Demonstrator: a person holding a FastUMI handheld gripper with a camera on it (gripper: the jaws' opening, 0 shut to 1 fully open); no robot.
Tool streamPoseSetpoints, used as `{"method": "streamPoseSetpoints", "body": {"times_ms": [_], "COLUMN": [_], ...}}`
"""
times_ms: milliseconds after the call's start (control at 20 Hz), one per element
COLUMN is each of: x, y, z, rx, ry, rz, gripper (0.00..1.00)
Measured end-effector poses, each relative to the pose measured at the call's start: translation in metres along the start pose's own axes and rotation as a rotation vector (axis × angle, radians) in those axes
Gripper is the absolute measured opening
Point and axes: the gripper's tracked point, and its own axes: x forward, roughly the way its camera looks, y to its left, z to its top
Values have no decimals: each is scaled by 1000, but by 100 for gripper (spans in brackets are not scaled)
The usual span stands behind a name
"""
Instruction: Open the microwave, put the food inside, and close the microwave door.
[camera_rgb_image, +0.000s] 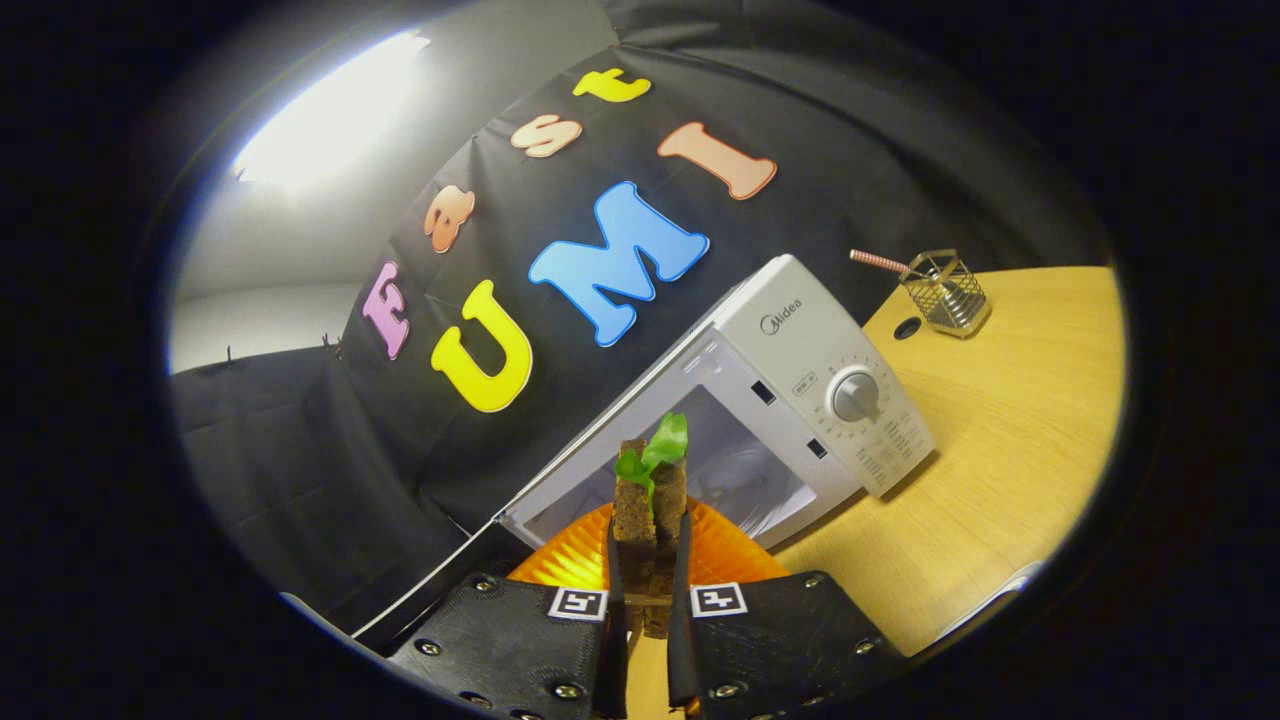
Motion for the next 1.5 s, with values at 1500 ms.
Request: {"method": "streamPoseSetpoints", "body": {"times_ms": [1500], "x": [179], "y": [-61], "z": [-56], "rx": [405], "ry": [-155], "rz": [-299], "gripper": [16]}}
